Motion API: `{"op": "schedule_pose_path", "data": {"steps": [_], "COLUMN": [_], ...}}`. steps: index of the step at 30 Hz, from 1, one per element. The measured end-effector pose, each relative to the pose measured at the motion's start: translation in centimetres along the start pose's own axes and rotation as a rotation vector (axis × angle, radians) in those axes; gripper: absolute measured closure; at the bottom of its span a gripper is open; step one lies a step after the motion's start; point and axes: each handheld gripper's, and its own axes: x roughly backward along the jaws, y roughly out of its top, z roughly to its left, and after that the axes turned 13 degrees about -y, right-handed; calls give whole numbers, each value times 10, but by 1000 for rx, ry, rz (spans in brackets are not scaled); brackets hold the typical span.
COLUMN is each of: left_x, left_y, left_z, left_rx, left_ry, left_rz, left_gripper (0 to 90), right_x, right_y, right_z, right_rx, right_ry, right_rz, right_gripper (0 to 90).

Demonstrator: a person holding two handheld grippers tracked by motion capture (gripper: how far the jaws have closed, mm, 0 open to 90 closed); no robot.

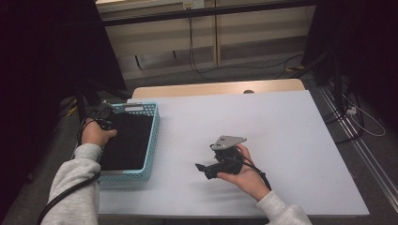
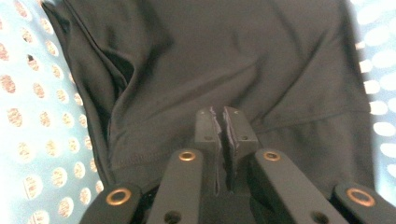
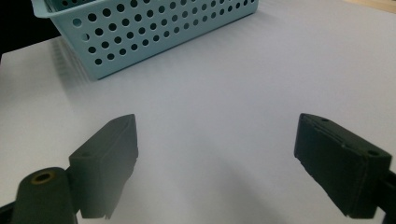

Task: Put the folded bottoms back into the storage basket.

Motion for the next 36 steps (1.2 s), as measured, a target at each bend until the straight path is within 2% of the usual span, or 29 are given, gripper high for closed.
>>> {"op": "schedule_pose_path", "data": {"steps": [2, 7, 9, 10, 14, 18, 26, 28, 30, 34, 36], "left_x": [-5, -18, -20, -21, -21, -22, -15, -12, -14, -14, -12], "left_y": [-1, -6, -7, -8, -12, -19, -28, -27, -28, -27, -26], "left_z": [2, 5, 6, 7, 7, 5, 4, 5, 6, 4, 1], "left_rx": [-5, 21, 33, 40, 56, 59, 106, 116, 101, 93, 89], "left_ry": [9, 19, 23, 24, 25, 27, -4, -14, -24, -33, -41], "left_rz": [9, 15, 42, 31, 59, 42, 71, 52, 19, 16, 31], "left_gripper": [865, 870, 872, 876, 890, 899, 900, 900, 857, 810, 756], "right_x": [0, 2, 4, 4, 8, 11, 15, 17, 18, 22, 25], "right_y": [-1, -1, -1, -1, -1, -1, -1, 0, 1, 0, -1], "right_z": [0, -1, -1, -2, -4, -6, -8, -9, -11, -17, -20], "right_rx": [3, 5, 3, 3, 2, 1, 8, 3, 0, -13, -17], "right_ry": [-1, -6, -14, -15, -17, -22, -28, -27, -34, -44, -49], "right_rz": [1, 1, -1, -7, -14, -20, -22, -29, -32, -38, -40], "right_gripper": [133, 133, 133, 133, 133, 133, 133, 132, 132, 132, 132]}}
